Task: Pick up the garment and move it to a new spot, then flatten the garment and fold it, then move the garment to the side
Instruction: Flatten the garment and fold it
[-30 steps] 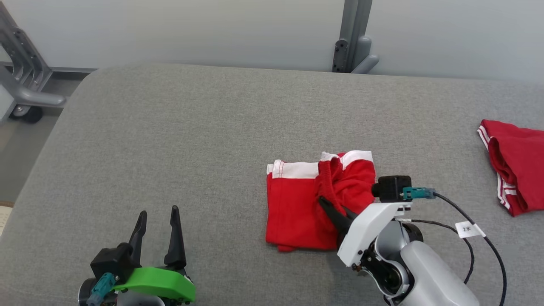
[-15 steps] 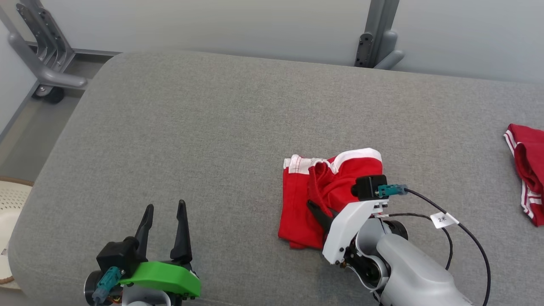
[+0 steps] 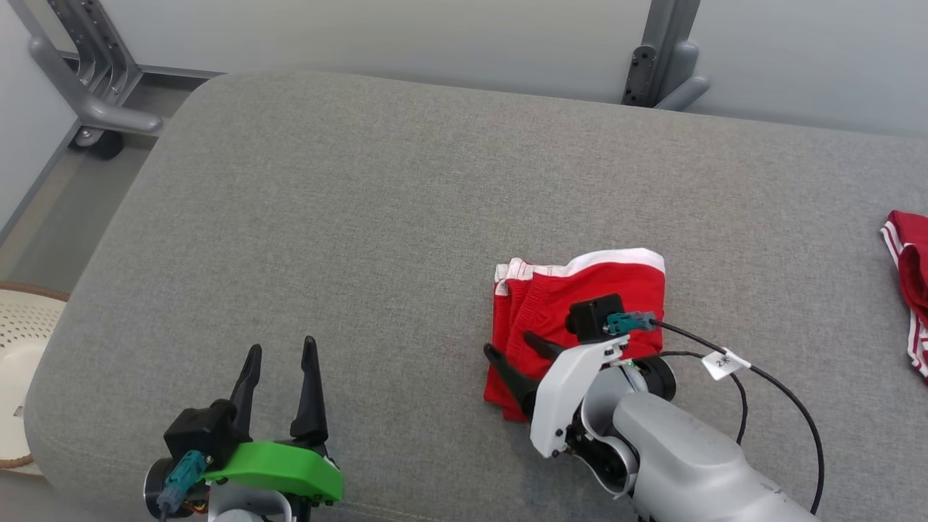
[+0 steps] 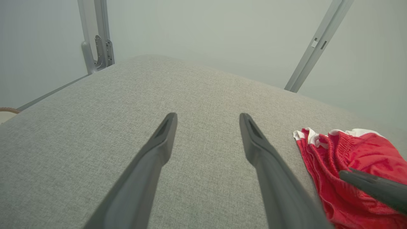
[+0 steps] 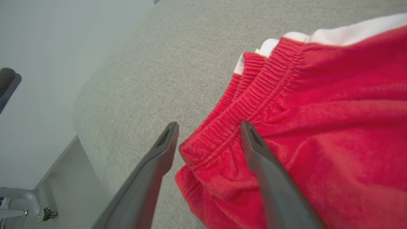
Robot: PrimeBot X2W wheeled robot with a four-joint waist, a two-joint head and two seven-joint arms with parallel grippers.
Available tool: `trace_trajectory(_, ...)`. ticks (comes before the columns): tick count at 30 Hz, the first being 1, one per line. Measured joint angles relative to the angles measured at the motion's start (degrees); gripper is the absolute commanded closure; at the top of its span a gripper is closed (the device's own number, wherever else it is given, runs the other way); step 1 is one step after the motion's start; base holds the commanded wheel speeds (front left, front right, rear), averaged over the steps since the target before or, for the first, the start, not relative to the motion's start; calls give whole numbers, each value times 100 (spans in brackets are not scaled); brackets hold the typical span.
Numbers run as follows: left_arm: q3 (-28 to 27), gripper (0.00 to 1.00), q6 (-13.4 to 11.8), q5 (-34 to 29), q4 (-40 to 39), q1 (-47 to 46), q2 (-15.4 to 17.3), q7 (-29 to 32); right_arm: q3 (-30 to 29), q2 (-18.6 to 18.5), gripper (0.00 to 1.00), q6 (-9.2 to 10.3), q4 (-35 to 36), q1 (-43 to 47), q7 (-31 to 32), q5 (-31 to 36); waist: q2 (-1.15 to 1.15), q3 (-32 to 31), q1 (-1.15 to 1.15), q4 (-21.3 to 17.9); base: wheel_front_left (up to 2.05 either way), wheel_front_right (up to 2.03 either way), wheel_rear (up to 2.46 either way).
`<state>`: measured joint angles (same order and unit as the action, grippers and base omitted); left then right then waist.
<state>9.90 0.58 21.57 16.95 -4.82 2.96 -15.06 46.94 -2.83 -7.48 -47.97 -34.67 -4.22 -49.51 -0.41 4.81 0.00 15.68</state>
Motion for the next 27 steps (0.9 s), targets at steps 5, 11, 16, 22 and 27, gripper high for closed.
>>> trace_trajectory(5,-4,0,-7,10,-3,-23,0,0,401,3,0,0,-67,-168,-242,158,0,27,0,-50,0,0,0)
trace_trajectory(11,-24,0,-18,24,-23,-48,-1,0,435,2,0,0,-151,-439,-689,403,0,40,0,-172,0,0,0)
trace_trajectory(16,-31,0,-31,24,-60,-49,-3,0,202,2,0,-1,-203,-578,-938,638,0,27,0,-318,0,0,0)
trace_trajectory(22,-23,0,-33,13,-116,-74,-5,0,-509,1,0,0,-286,-615,-1059,1105,0,6,0,-539,0,0,0)
trace_trajectory(27,-48,0,-54,-22,-153,-154,-8,0,-1804,1,0,-1,225,-452,-1078,2102,0,-15,0,-760,0,0,0)
